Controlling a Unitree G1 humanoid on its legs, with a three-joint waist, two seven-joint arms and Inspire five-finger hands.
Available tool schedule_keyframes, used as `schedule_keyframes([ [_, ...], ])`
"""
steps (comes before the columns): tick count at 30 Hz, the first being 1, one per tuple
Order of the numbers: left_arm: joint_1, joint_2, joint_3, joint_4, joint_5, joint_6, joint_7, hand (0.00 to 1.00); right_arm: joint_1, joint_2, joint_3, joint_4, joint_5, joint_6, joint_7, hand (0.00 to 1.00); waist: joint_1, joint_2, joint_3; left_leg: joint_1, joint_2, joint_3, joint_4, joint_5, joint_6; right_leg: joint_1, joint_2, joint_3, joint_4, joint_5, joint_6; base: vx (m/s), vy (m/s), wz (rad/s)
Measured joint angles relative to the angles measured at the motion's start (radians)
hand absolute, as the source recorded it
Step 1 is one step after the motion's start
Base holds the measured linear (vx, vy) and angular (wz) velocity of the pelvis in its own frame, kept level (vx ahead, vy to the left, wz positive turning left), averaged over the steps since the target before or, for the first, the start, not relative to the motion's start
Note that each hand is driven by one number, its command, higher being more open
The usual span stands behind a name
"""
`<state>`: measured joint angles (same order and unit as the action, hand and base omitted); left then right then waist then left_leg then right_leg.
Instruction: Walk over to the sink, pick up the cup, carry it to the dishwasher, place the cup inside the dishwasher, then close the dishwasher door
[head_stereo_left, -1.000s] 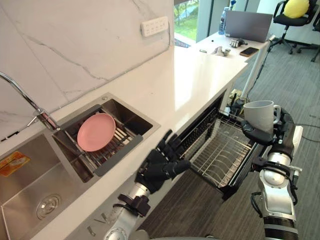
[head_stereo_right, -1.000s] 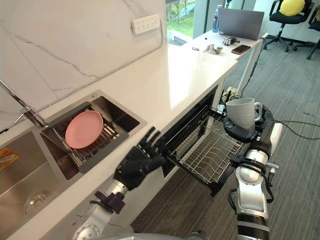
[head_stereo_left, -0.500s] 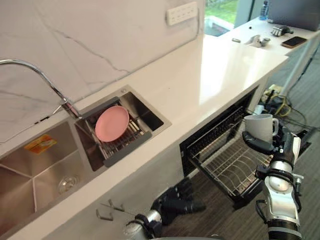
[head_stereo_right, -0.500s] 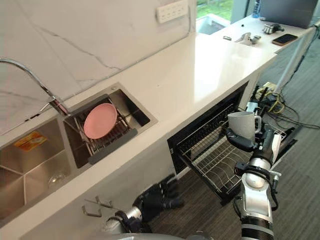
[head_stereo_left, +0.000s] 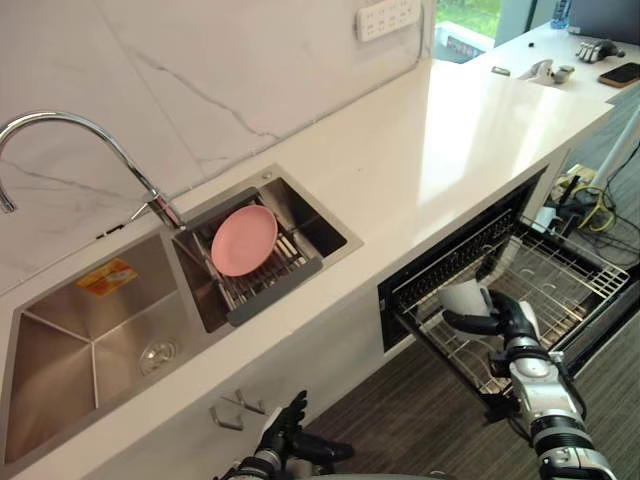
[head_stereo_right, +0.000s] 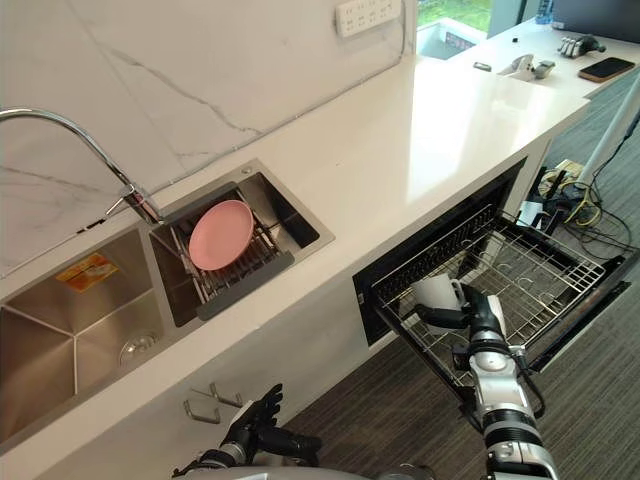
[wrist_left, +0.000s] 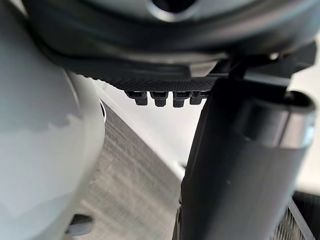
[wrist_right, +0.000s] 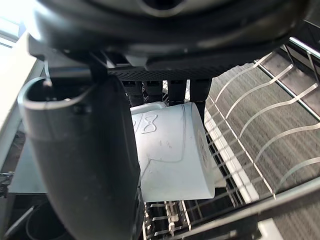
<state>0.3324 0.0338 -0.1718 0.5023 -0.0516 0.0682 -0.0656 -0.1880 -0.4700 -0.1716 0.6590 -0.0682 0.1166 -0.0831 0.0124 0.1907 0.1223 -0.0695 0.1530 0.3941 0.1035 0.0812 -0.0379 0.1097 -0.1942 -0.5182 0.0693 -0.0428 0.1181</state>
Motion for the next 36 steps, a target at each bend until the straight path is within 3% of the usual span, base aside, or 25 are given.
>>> schedule_keyframes([
  [6, -0.008, -0.015, 0.074, 0.026, -0.048, 0.017, 0.005, 1.0, -0.058, -0.059, -0.021, 0.074, -0.058, 0.002, -0.006, 0.0, 0.0, 0.021, 0.023, -0.009, -0.014, -0.063, -0.04, 0.046, -0.004, 0.009, 0.003, -0.045, 0.001, 0.0, -0.001, -0.03, -0.012, 0.25],
  [11, 0.007, -0.011, 0.193, 0.145, -0.097, 0.057, 0.068, 1.0, -0.088, -0.115, -0.024, 0.125, -0.084, 0.001, -0.034, 0.0, 0.004, 0.047, 0.059, -0.042, -0.031, -0.134, -0.076, 0.091, -0.006, -0.017, 0.001, -0.087, 0.005, -0.005, 0.001, -0.09, 0.038, 0.25],
  [14, -0.005, -0.001, 0.196, 0.128, -0.157, 0.05, 0.07, 1.0, -0.174, -0.16, -0.025, 0.195, -0.093, 0.002, -0.034, 0.0, 0.013, 0.069, 0.121, -0.078, -0.04, -0.186, -0.109, 0.149, -0.027, -0.066, -0.007, -0.096, 0.041, -0.015, -0.013, -0.12, 0.041, 0.25],
  [17, -0.023, -0.001, 0.207, 0.127, -0.205, 0.049, 0.046, 1.0, -0.203, -0.182, -0.055, 0.252, -0.097, 0.001, -0.042, 0.0, 0.026, 0.074, 0.167, -0.116, -0.06, -0.235, -0.136, 0.237, -0.068, -0.098, -0.026, -0.131, 0.07, -0.019, -0.022, -0.13, -0.005, 0.41],
  [18, -0.032, 0.0, 0.211, 0.128, -0.205, 0.049, 0.026, 1.0, -0.203, -0.184, -0.059, 0.277, -0.097, 0.001, -0.054, 1.0, 0.027, 0.078, 0.181, -0.125, -0.064, -0.258, -0.147, 0.264, -0.076, -0.097, -0.027, -0.152, 0.074, -0.022, -0.025, -0.13, -0.041, 0.51],
  [22, -0.049, 0.005, 0.211, 0.142, -0.204, 0.049, -0.015, 1.0, -0.203, -0.183, -0.06, 0.31, -0.089, -0.002, -0.068, 1.0, 0.029, 0.101, 0.204, -0.137, -0.069, -0.276, -0.173, 0.306, -0.07, -0.105, -0.026, -0.185, 0.09, -0.029, -0.029, -0.12, -0.039, 0.31],
  [23, -0.058, 0.012, 0.209, 0.146, -0.203, 0.049, -0.026, 1.0, -0.203, -0.184, -0.063, 0.31, -0.085, -0.008, -0.079, 1.0, 0.028, 0.106, 0.208, -0.149, -0.072, -0.276, -0.174, 0.318, -0.056, -0.114, -0.026, -0.186, 0.095, -0.029, -0.029, -0.07, -0.012, 0.12],
  [25, -0.071, 0.033, 0.203, 0.161, -0.203, 0.045, -0.049, 1.0, -0.202, -0.184, -0.068, 0.31, -0.073, -0.011, -0.091, 1.0, 0.026, 0.107, 0.212, -0.166, -0.078, -0.275, -0.175, 0.333, -0.038, -0.124, -0.03, -0.185, 0.103, -0.032, -0.028, -0.08, -0.014, 0.16],
  [32, -0.08, 0.053, 0.201, 0.184, -0.202, 0.029, -0.053, 1.0, -0.201, -0.18, -0.079, 0.287, -0.03, -0.026, -0.127, 1.0, 0.024, 0.102, 0.216, -0.158, -0.11, -0.275, -0.189, 0.331, -0.039, -0.135, -0.048, -0.117, 0.119, -0.043, -0.015, -0.06, 0.001, 0.09],
  [34, -0.08, 0.053, 0.201, 0.189, -0.202, 0.03, -0.053, 1.0, -0.183, -0.156, -0.08, 0.227, 0.023, -0.026, -0.144, 1.0, 0.024, 0.101, 0.216, -0.139, -0.107, -0.27, -0.189, 0.278, -0.053, -0.136, -0.049, -0.089, 0.123, -0.042, -0.01, -0.02, -0.003, -0.27],
  [35, -0.082, 0.051, 0.202, 0.208, -0.202, 0.031, -0.052, 1.0, -0.167, -0.119, -0.089, 0.171, 0.078, -0.028, -0.156, 1.0, 0.021, 0.111, 0.209, -0.115, -0.09, -0.264, -0.19, 0.178, -0.031, -0.131, -0.033, -0.073, 0.124, -0.043, -0.005, 0.05, 0.006, -0.46],
  [36, -0.099, 0.053, 0.216, 0.223, -0.202, 0.035, -0.05, 1.0, -0.134, -0.062, -0.116, 0.093, 0.125, -0.037, -0.176, 1.0, 0.02, 0.103, 0.208, -0.101, -0.09, -0.24, -0.188, 0.161, 0.003, -0.123, -0.035, -0.055, 0.118, -0.041, 0.003, 0.06, 0.005, -0.48],
])
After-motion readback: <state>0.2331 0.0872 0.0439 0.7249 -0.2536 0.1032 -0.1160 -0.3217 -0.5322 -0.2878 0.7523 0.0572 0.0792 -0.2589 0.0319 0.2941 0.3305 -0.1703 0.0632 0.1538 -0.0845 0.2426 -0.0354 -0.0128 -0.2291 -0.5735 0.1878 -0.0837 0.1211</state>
